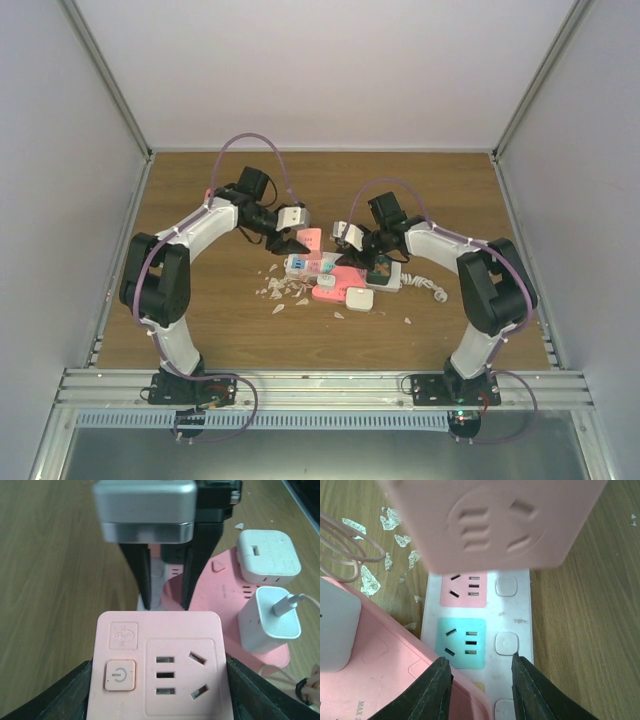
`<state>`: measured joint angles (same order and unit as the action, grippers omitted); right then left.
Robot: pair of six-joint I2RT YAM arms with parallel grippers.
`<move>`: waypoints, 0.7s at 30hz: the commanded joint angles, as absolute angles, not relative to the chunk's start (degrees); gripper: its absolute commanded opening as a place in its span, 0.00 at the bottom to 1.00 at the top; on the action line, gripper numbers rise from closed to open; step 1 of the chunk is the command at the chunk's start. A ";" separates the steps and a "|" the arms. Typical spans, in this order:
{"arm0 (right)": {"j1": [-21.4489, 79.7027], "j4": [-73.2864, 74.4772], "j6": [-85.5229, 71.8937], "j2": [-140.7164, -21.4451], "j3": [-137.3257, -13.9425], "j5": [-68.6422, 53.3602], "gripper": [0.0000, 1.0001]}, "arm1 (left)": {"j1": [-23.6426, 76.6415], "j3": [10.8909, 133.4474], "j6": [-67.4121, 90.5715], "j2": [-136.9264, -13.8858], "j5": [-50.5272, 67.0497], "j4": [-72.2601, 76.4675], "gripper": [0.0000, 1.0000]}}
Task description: Pull the plug off the socket
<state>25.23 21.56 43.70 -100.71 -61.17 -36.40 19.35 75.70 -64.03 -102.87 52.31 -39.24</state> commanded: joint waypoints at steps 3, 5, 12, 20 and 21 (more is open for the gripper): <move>25.40 24.97 43.83 -100.59 -59.04 -30.68 0.37 | 15.24 79.27 -65.63 -99.09 53.58 -41.00 0.23; 25.40 24.79 43.50 -100.00 -59.15 -31.16 0.38 | 14.08 79.67 -65.89 -98.82 53.03 -41.60 0.23; 25.40 23.89 41.60 -97.65 -59.88 -32.45 0.47 | 11.58 78.77 -65.65 -96.71 49.58 -41.34 0.23; 25.32 24.20 39.74 -95.08 -62.24 -34.40 0.60 | 8.64 79.86 -68.42 -96.17 40.07 -43.67 0.23; 25.31 24.24 39.59 -94.84 -62.56 -34.49 0.63 | 8.06 80.14 -68.60 -96.32 39.01 -43.63 0.23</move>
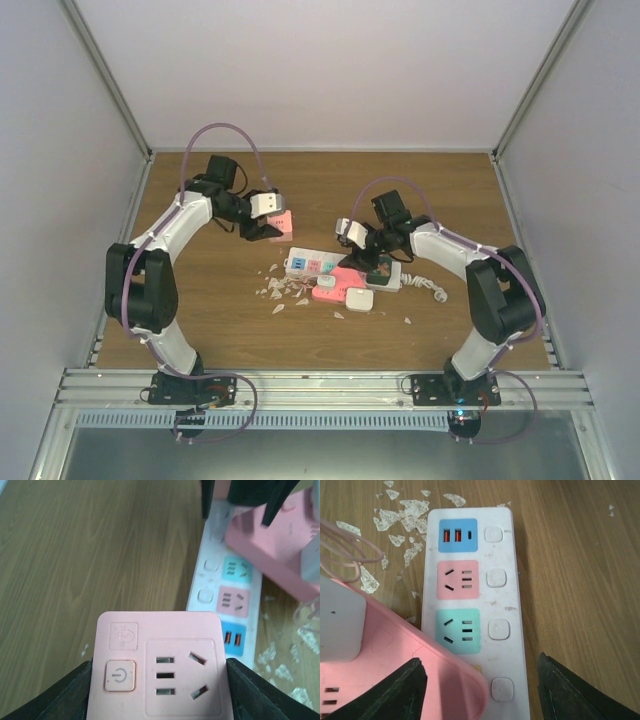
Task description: Pull the plug off the socket
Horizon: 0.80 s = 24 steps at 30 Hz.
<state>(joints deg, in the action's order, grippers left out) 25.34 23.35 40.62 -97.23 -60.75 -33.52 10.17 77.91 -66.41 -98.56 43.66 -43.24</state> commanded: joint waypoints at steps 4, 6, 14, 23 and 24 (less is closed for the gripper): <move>25.03 23.94 38.32 -93.99 -64.06 -35.85 0.71 | 6.44 82.06 -68.88 -97.20 33.50 -43.11 0.23; 24.76 23.99 37.63 -93.48 -64.90 -36.90 0.75 | 5.49 83.33 -69.08 -97.70 30.85 -42.27 0.23; 23.36 24.86 36.15 -91.43 -67.67 -40.11 0.88 | 3.36 89.70 -72.95 -102.82 15.92 -41.05 0.23; 21.50 23.03 35.01 -86.87 -65.24 -40.05 0.94 | 1.04 97.06 -79.79 -109.20 2.29 -42.95 0.24; 21.35 22.88 34.93 -86.50 -65.03 -40.28 0.94 | 0.87 97.05 -81.44 -109.97 0.73 -42.93 0.24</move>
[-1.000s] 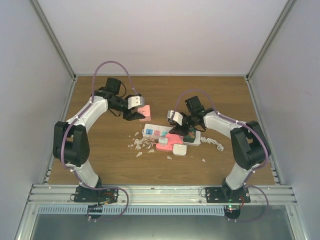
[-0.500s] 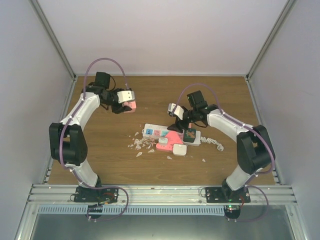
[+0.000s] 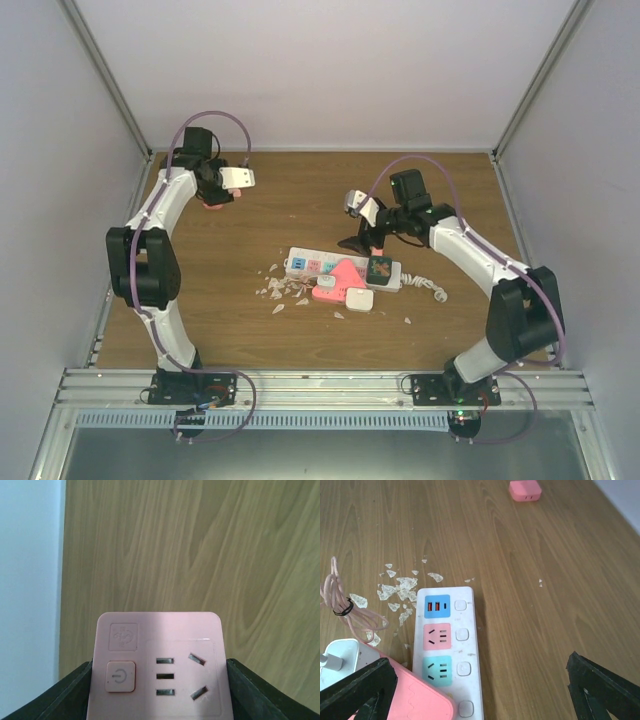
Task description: Pull the plug off the socket
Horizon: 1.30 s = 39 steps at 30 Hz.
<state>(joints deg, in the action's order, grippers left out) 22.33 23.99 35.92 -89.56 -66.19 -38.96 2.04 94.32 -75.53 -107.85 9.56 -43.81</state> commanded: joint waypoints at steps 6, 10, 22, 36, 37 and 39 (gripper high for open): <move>20.55 22.34 34.04 -86.04 -64.65 -41.22 0.98 | -2.04 97.65 -89.32 -114.62 -10.92 -38.11 0.24; 18.91 21.01 31.51 -84.60 -64.58 -43.23 1.00 | -3.89 98.96 -93.09 -117.13 -13.54 -35.72 0.25; 14.27 19.87 26.80 -79.21 -66.01 -47.94 1.00 | -6.77 101.85 -105.39 -123.80 -19.80 -32.78 0.31; 13.33 20.03 27.68 -79.11 -63.52 -48.29 1.00 | -6.77 103.54 -113.11 -127.79 -24.08 -29.98 0.56; 13.28 20.09 27.75 -79.11 -63.42 -48.41 1.00 | -6.77 103.54 -113.11 -127.98 -24.35 -29.71 0.60; 13.21 20.43 28.21 -79.19 -63.37 -48.43 1.00 | -6.77 103.47 -113.03 -128.06 -24.23 -29.45 0.66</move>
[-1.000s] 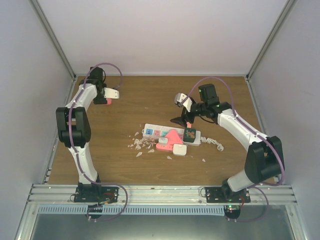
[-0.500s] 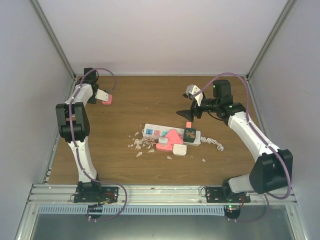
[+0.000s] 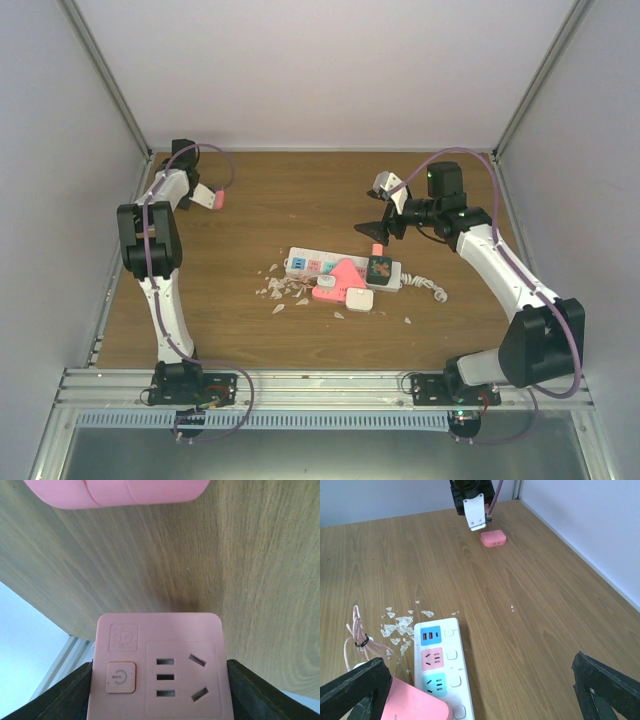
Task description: Pull the plug off the socket
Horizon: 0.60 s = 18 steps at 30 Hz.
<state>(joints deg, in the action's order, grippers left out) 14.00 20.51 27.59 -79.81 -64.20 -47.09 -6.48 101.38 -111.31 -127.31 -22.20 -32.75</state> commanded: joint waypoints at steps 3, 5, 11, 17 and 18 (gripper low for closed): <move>13.24 20.79 28.77 -79.28 -63.37 -48.33 1.00 | -6.76 103.49 -112.89 -127.88 -23.64 -28.43 0.73; 13.23 20.98 28.99 -79.51 -63.37 -48.27 1.00 | -6.71 103.47 -112.68 -127.80 -23.60 -28.53 0.78; 13.09 21.81 29.72 -79.23 -63.28 -47.99 1.00 | -6.77 104.52 -109.98 -126.44 -21.54 -29.90 0.95; 12.94 23.26 31.33 -78.94 -62.78 -47.69 1.00 | -6.71 108.41 -103.34 -123.36 -15.34 -35.08 0.99; 12.97 23.60 31.64 -78.95 -62.76 -47.57 1.00 | -6.73 108.68 -102.37 -122.47 -13.74 -36.32 0.99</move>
<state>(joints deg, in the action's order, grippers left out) 13.58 22.00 29.82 -79.81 -63.57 -47.22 -6.48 105.58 -107.37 -127.55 -19.66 -32.53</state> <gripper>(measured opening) 0.995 0.989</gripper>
